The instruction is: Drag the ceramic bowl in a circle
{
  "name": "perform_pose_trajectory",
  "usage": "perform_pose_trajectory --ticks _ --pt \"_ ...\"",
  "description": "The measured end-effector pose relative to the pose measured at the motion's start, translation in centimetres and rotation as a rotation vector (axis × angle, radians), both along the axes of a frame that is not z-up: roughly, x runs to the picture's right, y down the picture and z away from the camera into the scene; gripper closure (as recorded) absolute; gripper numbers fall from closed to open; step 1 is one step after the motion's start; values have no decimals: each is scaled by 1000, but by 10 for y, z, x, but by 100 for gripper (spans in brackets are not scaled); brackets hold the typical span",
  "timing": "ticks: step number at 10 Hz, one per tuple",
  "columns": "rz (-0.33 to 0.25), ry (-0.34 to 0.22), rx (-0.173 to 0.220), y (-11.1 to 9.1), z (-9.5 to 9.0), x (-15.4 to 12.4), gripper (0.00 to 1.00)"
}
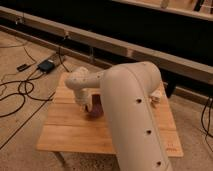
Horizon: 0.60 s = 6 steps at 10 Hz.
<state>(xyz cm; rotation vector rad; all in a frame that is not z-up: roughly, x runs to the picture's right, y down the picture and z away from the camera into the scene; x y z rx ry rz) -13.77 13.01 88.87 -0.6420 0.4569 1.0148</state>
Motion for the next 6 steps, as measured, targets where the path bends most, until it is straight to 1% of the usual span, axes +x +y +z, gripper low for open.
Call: perform_pose_trajectory --ticks 2,3,4,6 --pt "-40 -38 2 -3 4 -33 100" --pt "-62 -63 -1 0 2 -49 100" --pt "-84 -96 -8 7 -3 -67 100" --pt "-91 -162 -33 25 -20 -91 100"
